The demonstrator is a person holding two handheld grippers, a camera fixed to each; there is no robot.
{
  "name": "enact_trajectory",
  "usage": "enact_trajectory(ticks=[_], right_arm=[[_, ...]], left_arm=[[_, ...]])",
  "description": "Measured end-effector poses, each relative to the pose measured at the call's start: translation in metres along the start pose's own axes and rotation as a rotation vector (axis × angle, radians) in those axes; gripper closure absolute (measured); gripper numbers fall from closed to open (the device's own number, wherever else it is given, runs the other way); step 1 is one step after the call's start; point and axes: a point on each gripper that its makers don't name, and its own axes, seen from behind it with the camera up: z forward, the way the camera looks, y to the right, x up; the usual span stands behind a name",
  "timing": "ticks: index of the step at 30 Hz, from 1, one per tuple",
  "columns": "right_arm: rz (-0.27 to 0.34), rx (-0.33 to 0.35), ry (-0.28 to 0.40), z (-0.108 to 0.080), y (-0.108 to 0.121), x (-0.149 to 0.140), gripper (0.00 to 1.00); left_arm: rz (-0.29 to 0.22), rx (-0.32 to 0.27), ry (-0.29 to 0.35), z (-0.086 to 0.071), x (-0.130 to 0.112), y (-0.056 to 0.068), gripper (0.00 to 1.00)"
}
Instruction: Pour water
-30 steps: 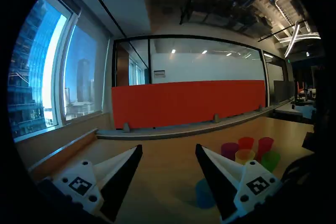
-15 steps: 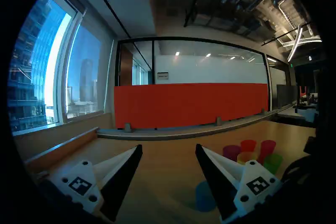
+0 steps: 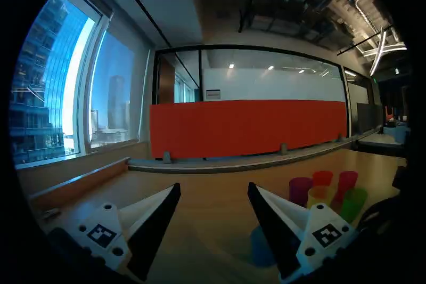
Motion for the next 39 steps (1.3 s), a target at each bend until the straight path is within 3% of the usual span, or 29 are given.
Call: enact_trajectory(ticks=[39], right_arm=[[0.009,-0.026,-0.009,-0.004,0.004,-0.003,0.01]], left_arm=[[-0.036,0.002,-0.009,0.0,-0.041,-0.003,0.06]])
